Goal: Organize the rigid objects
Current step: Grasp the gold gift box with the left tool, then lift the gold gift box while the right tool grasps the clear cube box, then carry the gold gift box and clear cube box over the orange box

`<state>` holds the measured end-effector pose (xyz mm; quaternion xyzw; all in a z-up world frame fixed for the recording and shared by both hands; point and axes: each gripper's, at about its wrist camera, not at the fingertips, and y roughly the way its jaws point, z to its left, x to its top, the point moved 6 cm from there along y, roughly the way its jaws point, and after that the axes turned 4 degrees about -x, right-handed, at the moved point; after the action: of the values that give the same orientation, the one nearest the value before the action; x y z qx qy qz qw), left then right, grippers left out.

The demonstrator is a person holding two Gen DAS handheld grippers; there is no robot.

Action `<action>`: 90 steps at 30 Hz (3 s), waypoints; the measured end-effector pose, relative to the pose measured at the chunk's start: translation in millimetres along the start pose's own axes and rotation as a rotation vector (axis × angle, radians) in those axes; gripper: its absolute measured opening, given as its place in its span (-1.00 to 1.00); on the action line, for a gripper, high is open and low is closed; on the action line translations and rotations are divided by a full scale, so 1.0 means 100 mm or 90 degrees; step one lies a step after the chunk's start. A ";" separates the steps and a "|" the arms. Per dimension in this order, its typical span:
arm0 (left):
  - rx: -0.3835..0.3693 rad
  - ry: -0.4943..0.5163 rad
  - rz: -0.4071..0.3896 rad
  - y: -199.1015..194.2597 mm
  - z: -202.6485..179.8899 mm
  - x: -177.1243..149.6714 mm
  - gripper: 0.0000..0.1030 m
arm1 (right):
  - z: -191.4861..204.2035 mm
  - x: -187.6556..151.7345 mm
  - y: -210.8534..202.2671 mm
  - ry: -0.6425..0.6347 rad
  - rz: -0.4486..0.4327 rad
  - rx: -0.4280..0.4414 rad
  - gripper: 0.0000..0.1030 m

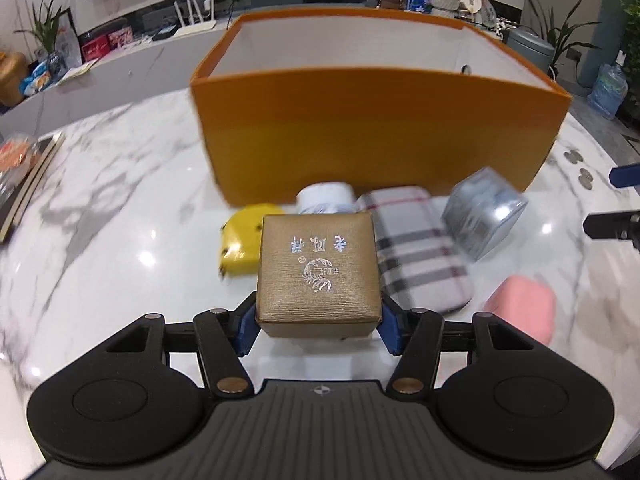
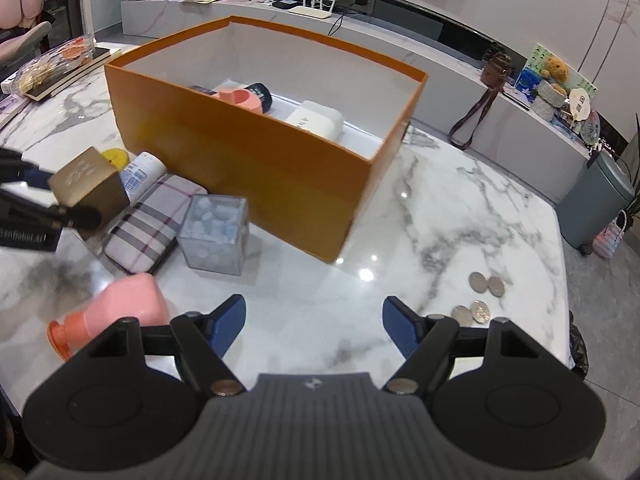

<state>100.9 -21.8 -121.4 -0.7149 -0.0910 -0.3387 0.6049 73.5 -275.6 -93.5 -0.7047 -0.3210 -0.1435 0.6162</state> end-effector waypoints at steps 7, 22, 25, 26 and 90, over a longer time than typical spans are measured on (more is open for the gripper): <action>-0.006 -0.010 -0.009 0.00 0.04 0.04 0.31 | 0.19 0.08 0.10 -0.011 0.006 0.012 0.45; -0.010 0.008 -0.022 0.09 0.02 0.12 0.35 | 0.40 0.35 0.38 0.027 0.010 0.076 0.45; -0.013 0.013 -0.024 0.11 0.02 0.12 0.31 | 0.43 0.38 0.46 0.045 0.020 0.092 0.45; -0.011 0.018 -0.024 0.11 0.01 0.12 0.31 | 0.43 0.38 0.49 0.048 0.022 0.095 0.45; -0.045 0.009 -0.064 -0.03 0.06 1.77 0.30 | -0.30 1.19 0.15 0.203 -0.100 0.093 -0.08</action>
<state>235.2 -65.3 -13.9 -0.7280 -0.1105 -0.3767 0.5620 178.6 -272.6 -28.0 -0.5992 -0.2829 -0.2778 0.6955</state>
